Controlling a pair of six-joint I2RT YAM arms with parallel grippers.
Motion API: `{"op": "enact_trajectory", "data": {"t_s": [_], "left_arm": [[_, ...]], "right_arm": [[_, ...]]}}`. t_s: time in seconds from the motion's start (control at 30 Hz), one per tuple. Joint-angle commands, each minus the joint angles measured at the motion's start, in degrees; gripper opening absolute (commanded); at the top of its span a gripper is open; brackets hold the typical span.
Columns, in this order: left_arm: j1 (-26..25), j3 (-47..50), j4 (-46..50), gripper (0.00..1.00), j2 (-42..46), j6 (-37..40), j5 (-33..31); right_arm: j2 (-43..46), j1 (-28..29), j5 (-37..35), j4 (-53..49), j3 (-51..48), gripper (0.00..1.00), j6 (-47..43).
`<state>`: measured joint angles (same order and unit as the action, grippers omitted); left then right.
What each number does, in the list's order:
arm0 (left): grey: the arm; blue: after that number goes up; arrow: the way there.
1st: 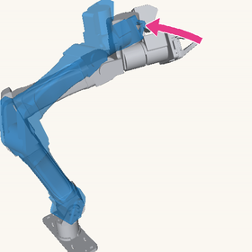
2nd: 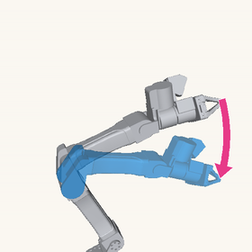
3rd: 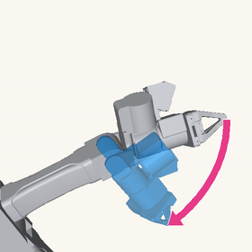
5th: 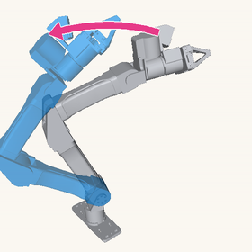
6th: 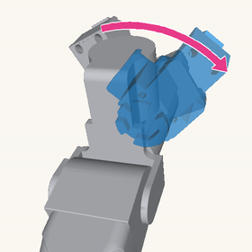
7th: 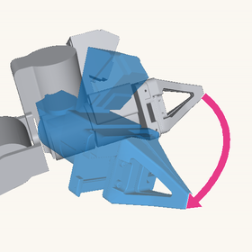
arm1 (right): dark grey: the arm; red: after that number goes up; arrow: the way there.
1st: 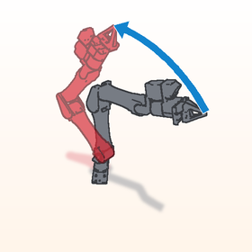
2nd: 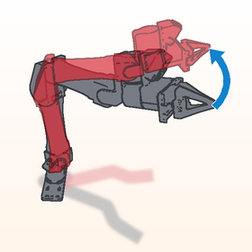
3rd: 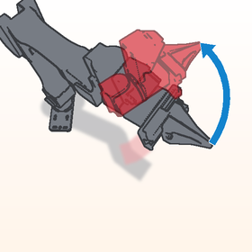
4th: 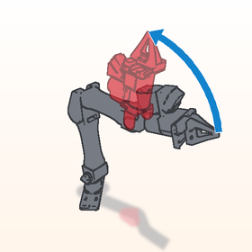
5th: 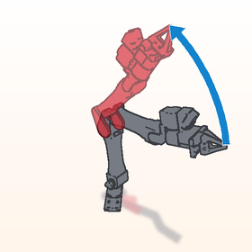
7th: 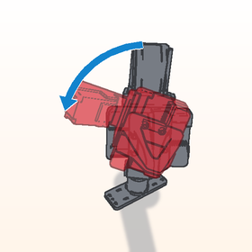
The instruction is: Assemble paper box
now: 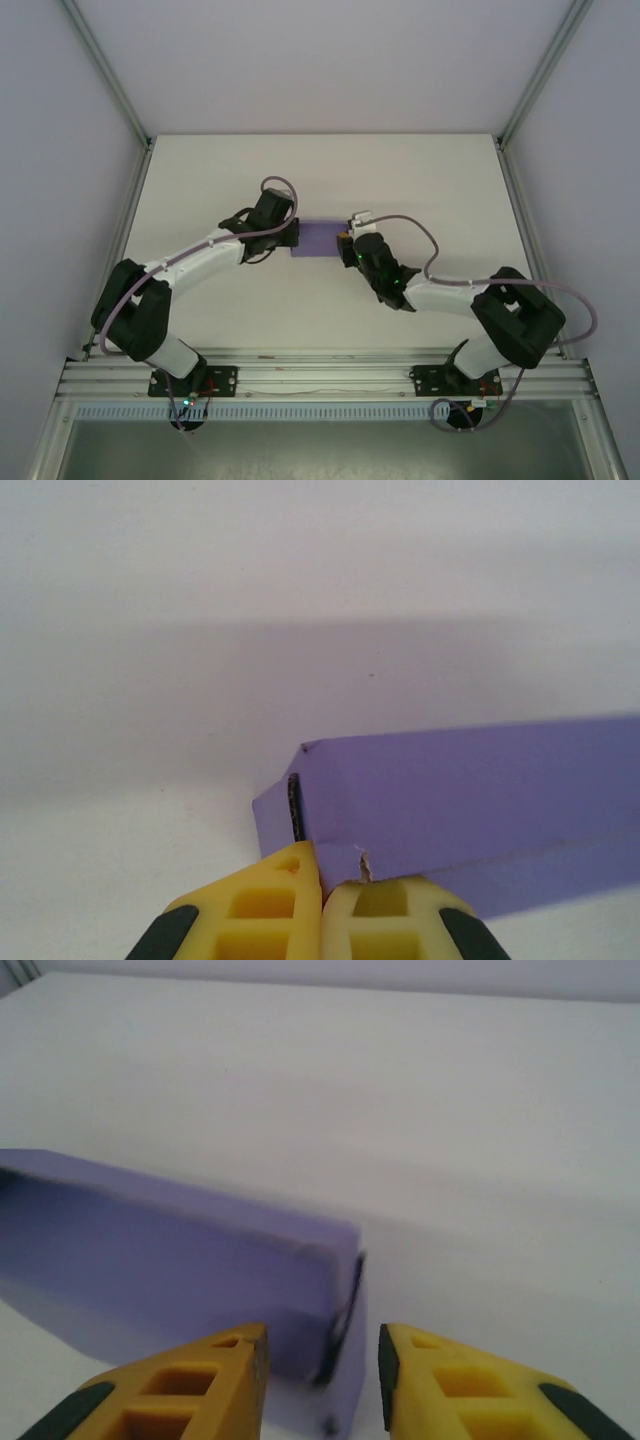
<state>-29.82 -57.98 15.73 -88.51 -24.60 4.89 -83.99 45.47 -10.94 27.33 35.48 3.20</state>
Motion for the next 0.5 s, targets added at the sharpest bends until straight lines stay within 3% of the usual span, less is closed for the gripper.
{"op": "enact_trajectory", "data": {"t_s": [0.0,0.2,0.47], "left_arm": [[-0.8,3.5,9.0,0.0,-4.3,-0.2,2.1],[-0.9,2.4,8.7,0.0,-4.6,0.6,1.6],[-0.9,1.2,9.0,0.05,-4.7,1.3,2.6]], "right_arm": [[3.6,-0.2,-0.2,-11.3,3.5,0.38,3.4],[5.3,-3.3,2.3,-12.5,7.2,0.59,7.3],[0.0,-8.5,7.4,-15.1,10.8,0.57,12.0]]}}
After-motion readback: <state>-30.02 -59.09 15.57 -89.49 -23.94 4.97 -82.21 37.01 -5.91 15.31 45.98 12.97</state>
